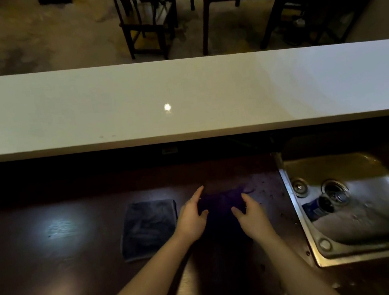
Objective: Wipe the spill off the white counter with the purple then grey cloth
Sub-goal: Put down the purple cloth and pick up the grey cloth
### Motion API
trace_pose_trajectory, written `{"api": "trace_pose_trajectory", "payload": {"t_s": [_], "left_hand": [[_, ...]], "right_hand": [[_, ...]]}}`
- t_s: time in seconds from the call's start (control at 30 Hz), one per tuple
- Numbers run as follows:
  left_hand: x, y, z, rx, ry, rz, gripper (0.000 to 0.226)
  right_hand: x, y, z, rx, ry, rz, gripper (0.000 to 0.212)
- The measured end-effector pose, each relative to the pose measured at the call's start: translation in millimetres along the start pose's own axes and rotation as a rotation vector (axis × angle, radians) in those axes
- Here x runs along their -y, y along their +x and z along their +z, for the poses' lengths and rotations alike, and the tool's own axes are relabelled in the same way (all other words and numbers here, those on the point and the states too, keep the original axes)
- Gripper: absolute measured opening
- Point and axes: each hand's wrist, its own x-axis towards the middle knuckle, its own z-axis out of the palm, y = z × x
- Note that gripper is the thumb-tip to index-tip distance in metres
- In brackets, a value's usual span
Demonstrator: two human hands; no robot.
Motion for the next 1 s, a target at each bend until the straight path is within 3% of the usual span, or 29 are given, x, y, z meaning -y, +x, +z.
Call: {"api": "trace_pose_trajectory", "payload": {"t_s": [0.23, 0.37, 0.57, 0.73, 0.83, 1.0], "left_hand": [[11, -14, -11, -0.071, 0.1, -0.003, 0.078], [28, -26, -40, -0.236, 0.095, 0.005, 0.065], [67, -54, -91, -0.488, 0.127, -0.12, 0.055], [94, -65, -114, -0.457, 0.096, -0.349, 0.069], [100, -63, -116, -0.421, 0.044, -0.422, 0.072], [102, -53, -120, -0.381, -0.078, -0.481, 0.058]], "right_hand": [[1, -6, 3, -0.106, -0.085, 0.022, 0.061], [24, -16, 15, -0.287, -0.184, -0.127, 0.062], [65, -29, 70, -0.035, -0.037, -0.28, 0.049], [92, -38, 119, 0.235, 0.003, -0.18, 0.05], [99, -39, 138, 0.228, -0.014, -0.076, 0.062], [104, -28, 148, 0.206, 0.074, 0.083, 0.066]]}}
